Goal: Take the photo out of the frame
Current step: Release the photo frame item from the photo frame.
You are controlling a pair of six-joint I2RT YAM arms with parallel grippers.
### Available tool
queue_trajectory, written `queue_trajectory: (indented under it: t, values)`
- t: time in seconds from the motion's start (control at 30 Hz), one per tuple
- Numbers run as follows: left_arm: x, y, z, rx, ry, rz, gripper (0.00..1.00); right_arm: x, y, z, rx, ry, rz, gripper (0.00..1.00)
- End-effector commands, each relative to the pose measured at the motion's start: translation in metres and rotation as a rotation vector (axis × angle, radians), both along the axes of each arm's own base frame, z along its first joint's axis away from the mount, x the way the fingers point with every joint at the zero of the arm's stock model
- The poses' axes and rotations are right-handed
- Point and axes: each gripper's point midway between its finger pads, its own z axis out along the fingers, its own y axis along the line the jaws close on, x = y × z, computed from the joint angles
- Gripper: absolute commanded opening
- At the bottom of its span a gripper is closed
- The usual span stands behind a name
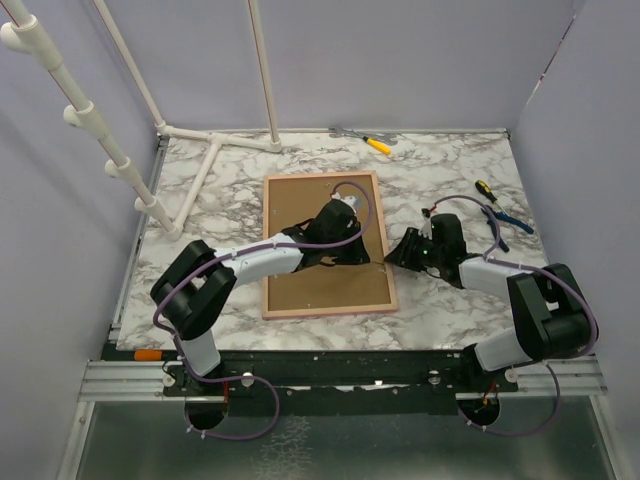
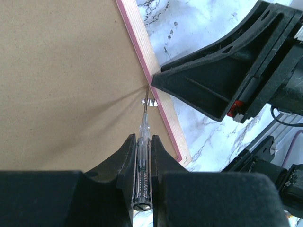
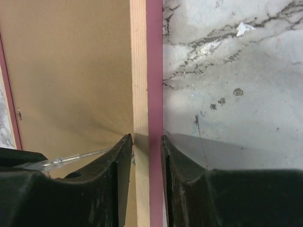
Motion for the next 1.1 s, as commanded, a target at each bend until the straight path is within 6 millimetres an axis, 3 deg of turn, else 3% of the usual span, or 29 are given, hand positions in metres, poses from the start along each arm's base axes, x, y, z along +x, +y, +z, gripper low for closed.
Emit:
queue_trajectory:
  t: [0.0,0.67,0.77,1.07]
  values:
    - [-0.004,-0.006,-0.005,0.022,0.010,-0.036,0.00,0.019,0.001,0.013,0.000,-0.049,-0.031,0.34]
    - [-0.013,-0.003,-0.007,0.110,0.027,-0.099,0.00,0.025,0.002,-0.002,-0.019,-0.019,-0.017,0.32]
    - [-0.016,-0.002,-0.005,0.121,0.030,-0.104,0.00,0.026,0.000,-0.004,-0.033,-0.017,-0.024,0.27]
    - [-0.021,0.001,-0.008,0.145,0.045,-0.118,0.00,0.026,-0.001,-0.007,-0.046,-0.008,-0.022,0.27]
